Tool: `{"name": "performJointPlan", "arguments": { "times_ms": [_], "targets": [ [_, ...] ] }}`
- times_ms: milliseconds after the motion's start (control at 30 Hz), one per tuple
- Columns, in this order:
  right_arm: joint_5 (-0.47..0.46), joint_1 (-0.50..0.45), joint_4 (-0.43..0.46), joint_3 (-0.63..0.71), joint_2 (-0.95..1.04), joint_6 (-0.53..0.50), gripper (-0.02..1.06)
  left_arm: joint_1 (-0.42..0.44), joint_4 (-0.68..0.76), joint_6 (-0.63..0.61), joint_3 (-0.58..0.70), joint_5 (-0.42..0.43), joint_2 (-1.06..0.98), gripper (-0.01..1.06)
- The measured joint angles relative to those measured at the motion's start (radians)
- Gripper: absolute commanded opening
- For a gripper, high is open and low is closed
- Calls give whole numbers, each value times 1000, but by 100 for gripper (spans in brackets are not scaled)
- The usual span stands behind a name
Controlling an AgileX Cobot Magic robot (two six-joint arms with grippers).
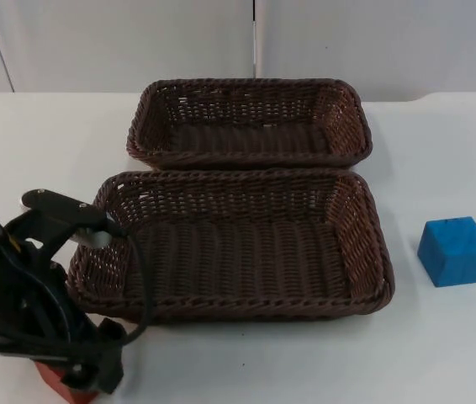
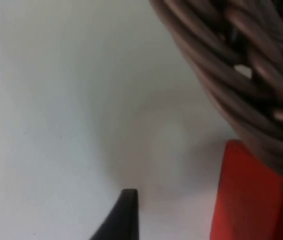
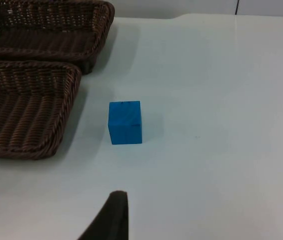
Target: Pick up one cube with the left hand and place it into the upper basket. Pick up one cube with the right hand and place it into the lower basket.
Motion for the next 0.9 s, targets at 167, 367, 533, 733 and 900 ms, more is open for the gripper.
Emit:
{"name": "performJointPlan", "arguments": {
  "times_ms": [167,367,533,733,900],
  "targets": [
    [0,0,0,0,0,0,105,0,-26,2,0,0,0,52],
    [0,0,0,0,0,0,105,0,-38,5,-2,39,0,0],
    [0,0,0,0,0,0,105,0,-40,-13,-2,140,-4,0],
    [0,0,0,0,0,0,105,0,-40,-38,-2,215,-12,0],
    [0,0,0,0,0,0,105,0,-42,-53,-2,241,-73,0]
  ]
}}
